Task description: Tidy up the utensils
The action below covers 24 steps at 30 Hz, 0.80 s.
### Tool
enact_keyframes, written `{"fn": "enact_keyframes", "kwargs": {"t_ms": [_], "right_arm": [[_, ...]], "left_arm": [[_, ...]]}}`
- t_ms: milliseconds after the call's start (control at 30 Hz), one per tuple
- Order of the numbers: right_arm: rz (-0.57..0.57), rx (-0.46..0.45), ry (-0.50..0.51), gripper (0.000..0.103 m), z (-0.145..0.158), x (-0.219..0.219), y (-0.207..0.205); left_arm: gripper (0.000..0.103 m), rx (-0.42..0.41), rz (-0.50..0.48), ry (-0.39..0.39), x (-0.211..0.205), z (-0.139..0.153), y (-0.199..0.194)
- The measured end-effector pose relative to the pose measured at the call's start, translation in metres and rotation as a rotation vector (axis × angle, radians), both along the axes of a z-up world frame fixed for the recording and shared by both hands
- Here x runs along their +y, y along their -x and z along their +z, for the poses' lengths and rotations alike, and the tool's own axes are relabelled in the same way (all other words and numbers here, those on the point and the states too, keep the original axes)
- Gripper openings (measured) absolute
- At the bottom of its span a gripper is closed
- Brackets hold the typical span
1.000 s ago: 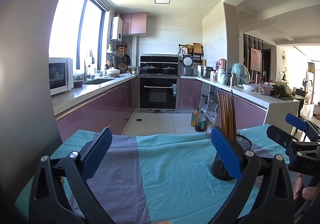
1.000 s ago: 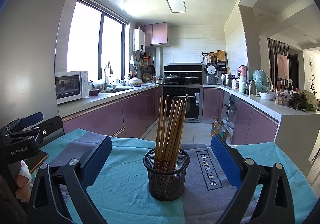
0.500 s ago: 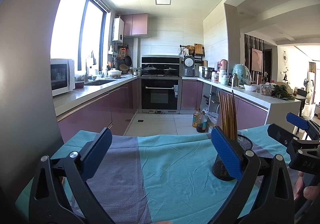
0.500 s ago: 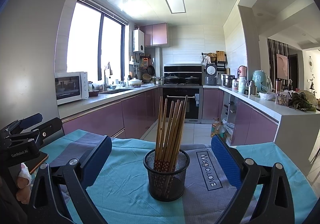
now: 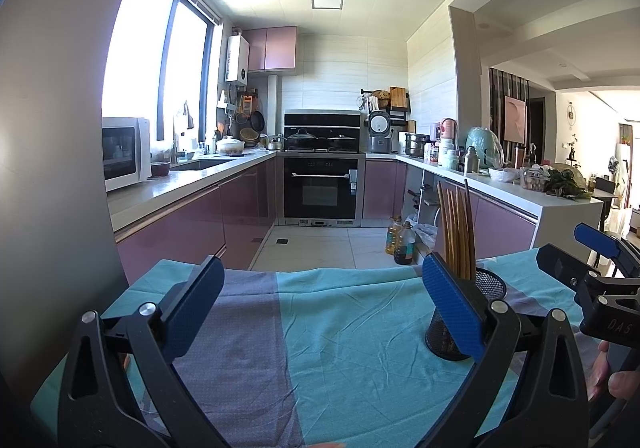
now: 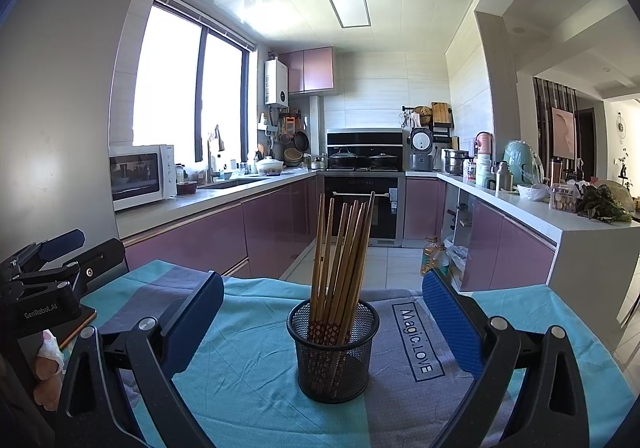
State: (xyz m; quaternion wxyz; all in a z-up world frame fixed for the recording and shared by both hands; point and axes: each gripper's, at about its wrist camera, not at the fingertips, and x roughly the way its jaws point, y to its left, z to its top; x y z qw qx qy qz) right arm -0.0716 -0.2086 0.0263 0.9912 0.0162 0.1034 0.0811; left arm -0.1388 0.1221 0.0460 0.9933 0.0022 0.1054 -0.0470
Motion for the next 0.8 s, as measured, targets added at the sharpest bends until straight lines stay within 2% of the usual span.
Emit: {"fn": "enact_keyframes", "kwargs": {"t_ms": [800], "right_arm": [[-0.001, 0.005, -0.011, 0.096, 0.0000, 0.0004, 0.0000]], "left_arm": [[0.097, 0.000, 0.007, -0.004, 0.0013, -0.0017, 0.0023]]}}
